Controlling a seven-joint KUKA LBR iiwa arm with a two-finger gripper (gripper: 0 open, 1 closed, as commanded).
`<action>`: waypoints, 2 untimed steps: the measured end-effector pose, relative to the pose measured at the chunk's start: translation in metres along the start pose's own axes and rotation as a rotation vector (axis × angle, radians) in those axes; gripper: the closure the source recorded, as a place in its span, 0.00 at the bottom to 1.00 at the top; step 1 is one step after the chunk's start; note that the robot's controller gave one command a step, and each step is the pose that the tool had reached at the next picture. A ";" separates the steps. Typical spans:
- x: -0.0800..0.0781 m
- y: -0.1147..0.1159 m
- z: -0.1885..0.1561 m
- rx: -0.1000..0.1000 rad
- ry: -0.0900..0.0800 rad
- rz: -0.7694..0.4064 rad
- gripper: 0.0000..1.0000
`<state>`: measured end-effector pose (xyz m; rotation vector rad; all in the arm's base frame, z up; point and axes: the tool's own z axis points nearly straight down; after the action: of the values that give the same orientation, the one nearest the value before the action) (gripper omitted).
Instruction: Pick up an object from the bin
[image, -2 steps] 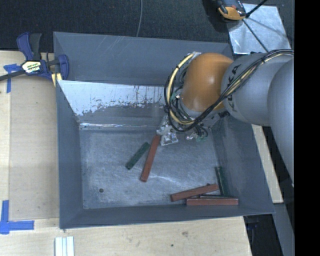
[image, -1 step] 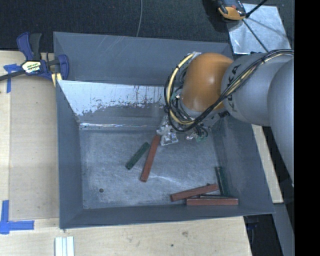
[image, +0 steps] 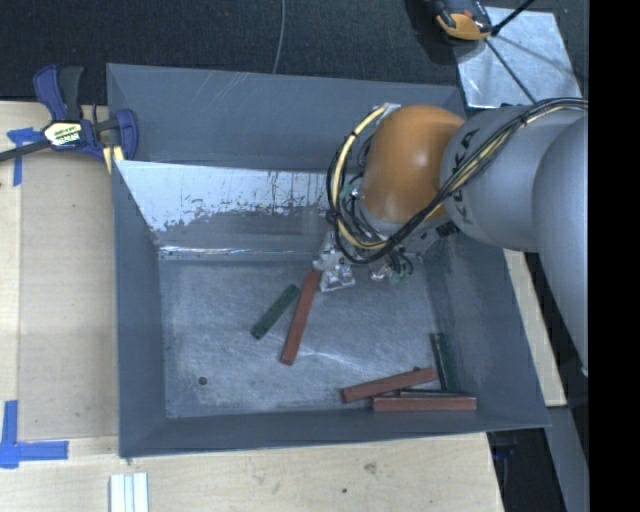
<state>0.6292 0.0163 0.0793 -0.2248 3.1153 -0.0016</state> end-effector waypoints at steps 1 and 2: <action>-0.002 0.014 0.000 0.001 0.007 0.043 1.00; 0.011 0.022 -0.013 -0.001 0.016 0.126 1.00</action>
Offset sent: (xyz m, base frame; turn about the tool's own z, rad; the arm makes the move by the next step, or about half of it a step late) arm -0.0159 0.0214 0.0135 0.1262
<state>0.6146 0.0365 0.0924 -0.0277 3.1397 0.0004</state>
